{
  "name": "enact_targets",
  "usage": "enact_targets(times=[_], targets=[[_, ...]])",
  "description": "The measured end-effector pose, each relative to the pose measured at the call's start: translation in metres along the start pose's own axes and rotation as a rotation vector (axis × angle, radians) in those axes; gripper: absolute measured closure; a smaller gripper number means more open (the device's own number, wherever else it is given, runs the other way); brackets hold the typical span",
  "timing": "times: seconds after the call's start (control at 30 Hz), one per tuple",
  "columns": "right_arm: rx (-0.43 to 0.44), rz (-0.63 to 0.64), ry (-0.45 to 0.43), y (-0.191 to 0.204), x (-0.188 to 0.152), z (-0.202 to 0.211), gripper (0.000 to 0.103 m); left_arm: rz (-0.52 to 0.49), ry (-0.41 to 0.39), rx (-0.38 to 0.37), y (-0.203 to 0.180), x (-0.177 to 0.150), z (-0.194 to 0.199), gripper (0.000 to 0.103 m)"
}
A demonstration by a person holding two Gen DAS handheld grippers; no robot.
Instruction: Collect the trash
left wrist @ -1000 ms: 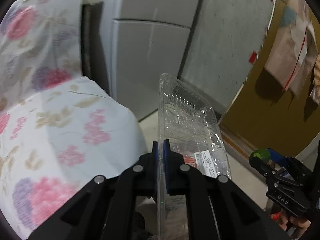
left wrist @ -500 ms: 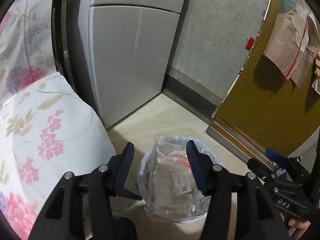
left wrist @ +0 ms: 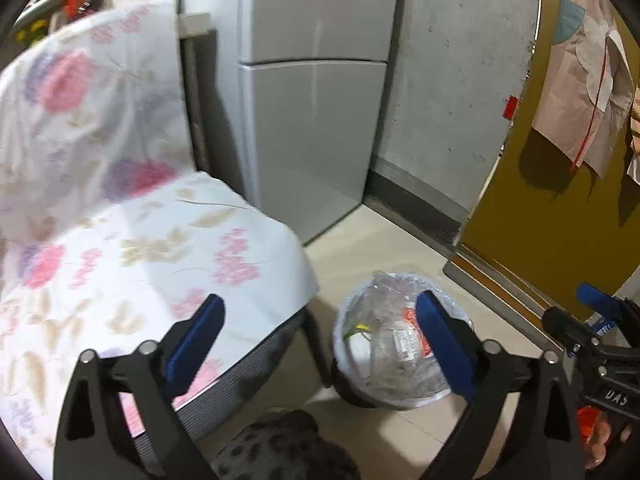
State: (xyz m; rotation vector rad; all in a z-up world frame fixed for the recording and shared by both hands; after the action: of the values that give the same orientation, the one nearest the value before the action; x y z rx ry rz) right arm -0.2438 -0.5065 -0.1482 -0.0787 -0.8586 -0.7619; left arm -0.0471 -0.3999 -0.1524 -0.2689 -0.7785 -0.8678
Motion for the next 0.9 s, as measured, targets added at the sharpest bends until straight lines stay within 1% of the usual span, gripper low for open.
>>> enact_targets(times=[0.07,0.2,0.27,0.4,0.47,0.6,0.7,0.8,0.9], targets=[[-0.006,0.023,0.000,0.015,0.002,0.014,0.012,0.011,-0.005,0.007,0.013,-0.001,0.016,0.006],[-0.021,0.095,0.016,0.046,0.005,0.033,0.011,0.010,0.000,0.055,0.035,-0.005,0.047,0.006],[-0.018,0.117,0.031,0.059,0.007,0.040,0.011,0.003,0.006,0.076,0.045,-0.008,0.059,0.006],[-0.016,0.143,0.024,0.081,0.014,0.063,0.011,0.012,0.020,0.099,0.066,-0.013,0.083,0.006],[-0.003,0.151,0.005,0.087,0.018,0.076,0.011,0.026,0.020,0.129,0.079,-0.015,0.095,0.006],[0.017,0.168,-0.033,0.097,0.026,0.101,0.011,0.044,0.005,0.229,0.106,-0.017,0.116,0.006],[0.024,0.170,-0.047,0.098,0.029,0.110,0.011,0.084,0.007,0.280,0.126,-0.021,0.130,0.006],[0.032,0.168,-0.046,0.098,0.028,0.112,0.011,0.098,0.010,0.300,0.136,-0.025,0.140,0.006],[0.036,0.173,-0.040,0.101,0.027,0.112,0.011,0.104,0.011,0.295,0.138,-0.027,0.146,0.006]])
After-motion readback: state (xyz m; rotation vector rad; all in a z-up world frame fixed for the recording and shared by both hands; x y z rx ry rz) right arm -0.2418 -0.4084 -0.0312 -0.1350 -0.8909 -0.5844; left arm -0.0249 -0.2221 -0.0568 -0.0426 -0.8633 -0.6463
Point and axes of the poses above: each gripper's, at about its wrist camera, not at the fingertips, and z roughly against the way its jaws point, y to its left, x to its top, the point moved 5 cm from there along -z, roughly the way its jaws point, and after that the axes turned 14 degrees about x, right-handed, at the moved point
